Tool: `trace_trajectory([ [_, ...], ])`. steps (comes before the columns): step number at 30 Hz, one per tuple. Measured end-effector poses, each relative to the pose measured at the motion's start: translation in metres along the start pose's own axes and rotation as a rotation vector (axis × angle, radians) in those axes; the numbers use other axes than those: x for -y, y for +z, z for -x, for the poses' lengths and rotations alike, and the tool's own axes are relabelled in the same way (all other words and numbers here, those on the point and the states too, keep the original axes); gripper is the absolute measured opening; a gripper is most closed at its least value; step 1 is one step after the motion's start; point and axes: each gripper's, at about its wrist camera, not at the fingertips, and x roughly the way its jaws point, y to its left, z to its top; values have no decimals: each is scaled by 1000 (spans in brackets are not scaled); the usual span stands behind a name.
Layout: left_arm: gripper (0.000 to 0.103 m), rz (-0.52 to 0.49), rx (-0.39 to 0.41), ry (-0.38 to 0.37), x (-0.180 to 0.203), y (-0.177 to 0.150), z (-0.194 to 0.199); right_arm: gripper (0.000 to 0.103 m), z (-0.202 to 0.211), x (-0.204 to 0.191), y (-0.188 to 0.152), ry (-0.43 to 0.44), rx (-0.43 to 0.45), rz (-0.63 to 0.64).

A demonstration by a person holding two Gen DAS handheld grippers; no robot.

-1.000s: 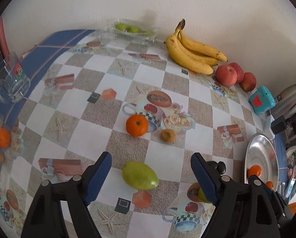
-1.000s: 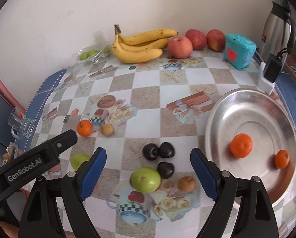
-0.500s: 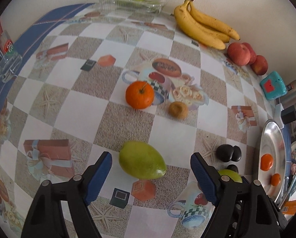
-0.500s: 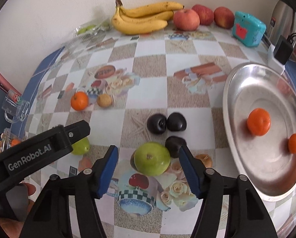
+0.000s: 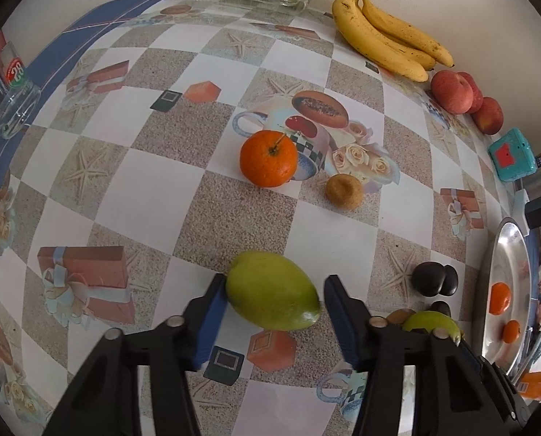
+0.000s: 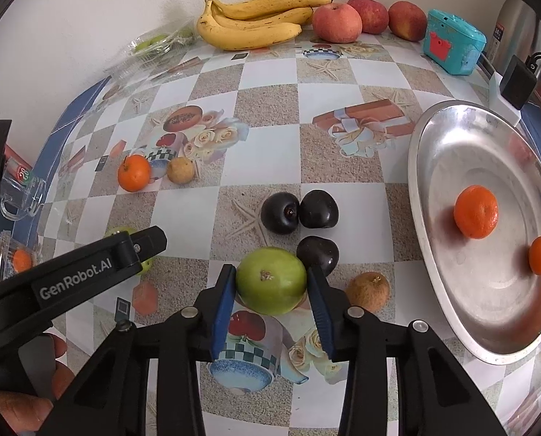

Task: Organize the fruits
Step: 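Close the left tool on the green pear while the right tool grasps the green apple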

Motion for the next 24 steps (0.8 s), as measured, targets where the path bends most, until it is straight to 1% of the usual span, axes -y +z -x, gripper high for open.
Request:
trace_trajectory([
  [12, 53, 21, 13, -13, -4, 1, 6, 41, 3, -1, 2, 14, 4, 6],
  [20, 53, 26, 53, -41, -1, 3, 22, 41, 12, -1, 5, 31, 27, 22],
  [24, 53, 22, 84, -47, 3, 5, 33, 41, 24, 0, 6, 38, 59, 36],
])
